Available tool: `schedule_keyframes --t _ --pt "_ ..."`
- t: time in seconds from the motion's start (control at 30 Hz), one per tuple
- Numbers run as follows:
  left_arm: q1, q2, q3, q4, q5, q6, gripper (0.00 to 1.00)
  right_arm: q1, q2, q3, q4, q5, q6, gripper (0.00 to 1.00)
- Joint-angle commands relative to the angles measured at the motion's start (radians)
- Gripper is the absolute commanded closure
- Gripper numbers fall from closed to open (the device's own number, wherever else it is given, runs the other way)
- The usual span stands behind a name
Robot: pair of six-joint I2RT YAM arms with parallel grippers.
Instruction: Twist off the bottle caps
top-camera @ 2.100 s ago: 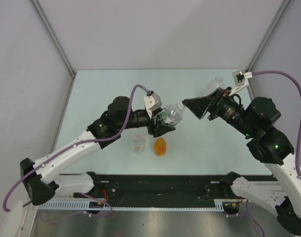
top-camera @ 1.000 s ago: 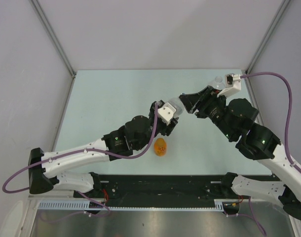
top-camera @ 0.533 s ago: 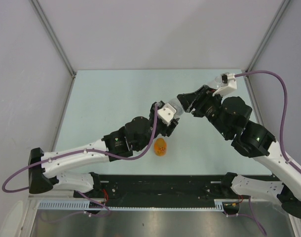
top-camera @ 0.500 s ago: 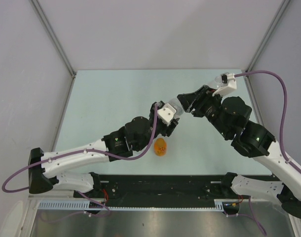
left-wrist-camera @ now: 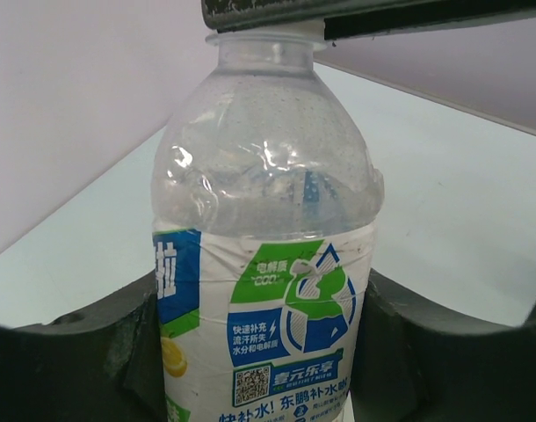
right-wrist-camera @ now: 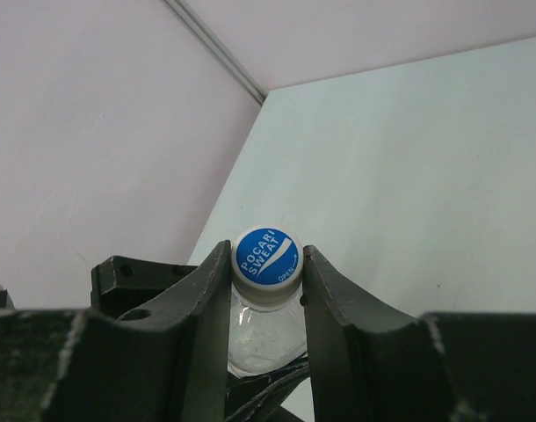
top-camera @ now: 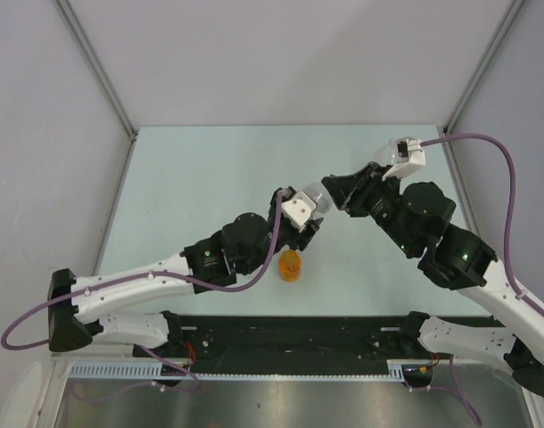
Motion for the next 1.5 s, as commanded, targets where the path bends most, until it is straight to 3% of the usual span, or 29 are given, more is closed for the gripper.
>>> schedule_keyframes --t 0.0,0.03,0.07,0.33,0.5,0.67,0.83,1.1,1.3,1.47 --pt "0.006 -0.105 -0.007 0.032 0.315 0.002 1.0 -0.003 -0.063 -0.031 0.108 -0.065 -0.163 1.0" --pt "0.015 -0.113 0.006 0.004 0.383 -0.007 1.0 -0.003 -0.071 -0.034 0.12 -0.117 -0.183 1.0" --pt "0.028 -0.122 0.017 -0.015 0.543 -0.021 1.0 -0.004 -0.078 -0.037 0.134 -0.147 -0.226 1.0" --pt "0.194 -0.139 0.089 -0.055 1.131 -0.213 1.0 -0.009 -0.147 -0.062 0.192 -0.599 -0.397 1.0" --pt "0.266 -0.113 0.131 -0.046 1.339 -0.282 1.0 -0.013 -0.148 -0.062 0.187 -0.788 -0.44 1.0" --pt "0.3 -0.073 0.128 0.09 1.561 -0.415 1.0 -0.036 -0.14 -0.062 0.181 -1.012 -0.483 1.0" --pt "0.303 -0.029 0.117 0.244 1.663 -0.53 1.0 -0.081 -0.135 -0.062 0.195 -1.245 -0.492 1.0" --pt "0.302 0.026 0.105 0.471 1.747 -0.736 1.0 -0.147 -0.117 -0.062 0.22 -1.49 -0.501 1.0" --pt "0.296 0.051 0.082 0.644 1.77 -0.854 1.0 -0.179 -0.077 -0.062 0.233 -1.622 -0.506 1.0" --pt "0.291 0.069 0.08 0.669 1.785 -0.877 1.0 -0.193 -0.049 -0.062 0.241 -1.672 -0.506 1.0"
